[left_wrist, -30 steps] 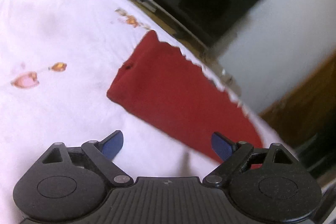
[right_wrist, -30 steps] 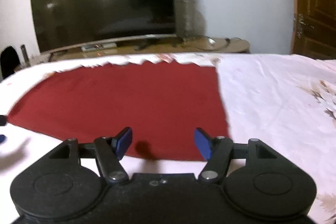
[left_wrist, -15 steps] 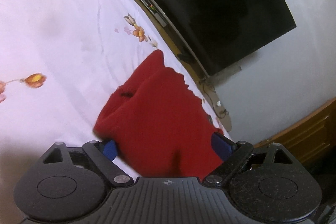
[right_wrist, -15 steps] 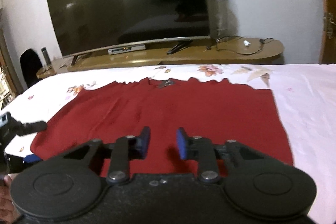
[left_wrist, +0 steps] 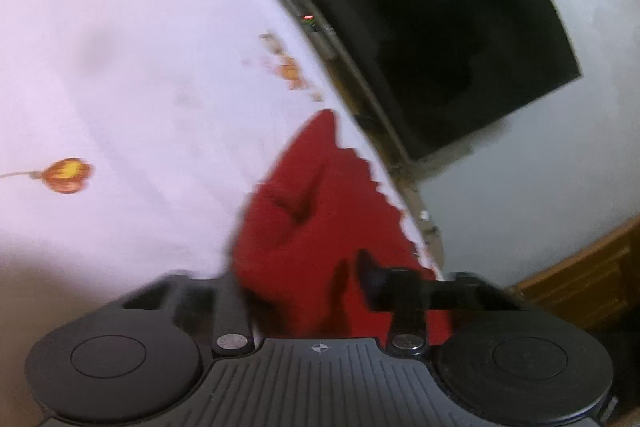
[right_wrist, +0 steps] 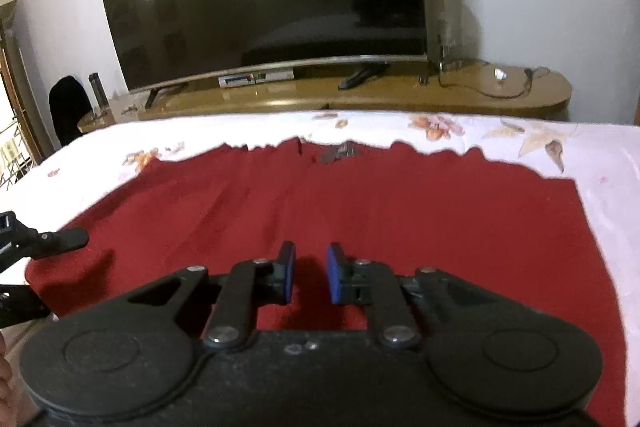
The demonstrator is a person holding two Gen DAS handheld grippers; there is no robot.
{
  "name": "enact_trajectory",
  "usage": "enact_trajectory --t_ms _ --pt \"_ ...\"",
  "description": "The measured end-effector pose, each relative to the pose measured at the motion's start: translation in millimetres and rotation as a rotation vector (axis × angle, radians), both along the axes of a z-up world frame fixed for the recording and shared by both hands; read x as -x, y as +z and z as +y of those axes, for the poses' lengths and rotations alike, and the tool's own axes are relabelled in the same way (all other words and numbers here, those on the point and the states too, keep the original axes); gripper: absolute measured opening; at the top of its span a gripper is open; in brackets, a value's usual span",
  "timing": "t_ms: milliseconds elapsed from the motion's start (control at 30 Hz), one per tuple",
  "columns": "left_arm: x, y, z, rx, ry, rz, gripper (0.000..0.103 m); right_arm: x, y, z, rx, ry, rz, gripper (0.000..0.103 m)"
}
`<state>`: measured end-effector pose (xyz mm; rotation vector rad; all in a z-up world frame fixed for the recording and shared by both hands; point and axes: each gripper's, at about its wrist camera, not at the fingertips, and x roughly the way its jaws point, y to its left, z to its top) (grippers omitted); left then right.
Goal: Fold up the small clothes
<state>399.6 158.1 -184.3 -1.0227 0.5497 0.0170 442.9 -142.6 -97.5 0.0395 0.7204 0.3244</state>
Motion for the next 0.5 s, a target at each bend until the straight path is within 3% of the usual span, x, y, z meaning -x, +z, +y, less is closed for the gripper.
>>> enact_trajectory --t_ms 67,167,333,500 --pt "0 -10 8 0.062 0.01 -0.02 0.012 -1 -8 1 0.004 -0.008 0.02 0.015" --pt "-2 -10 6 0.047 0.002 -0.027 0.012 0 -14 1 0.006 -0.008 0.012 0.015" --pt "-2 -15 9 0.095 0.0 -0.057 0.012 3 -18 2 0.014 -0.005 -0.009 0.016" --pt "0 -13 10 0.058 -0.007 -0.079 0.009 2 -19 -6 -0.031 -0.008 0.003 0.015"
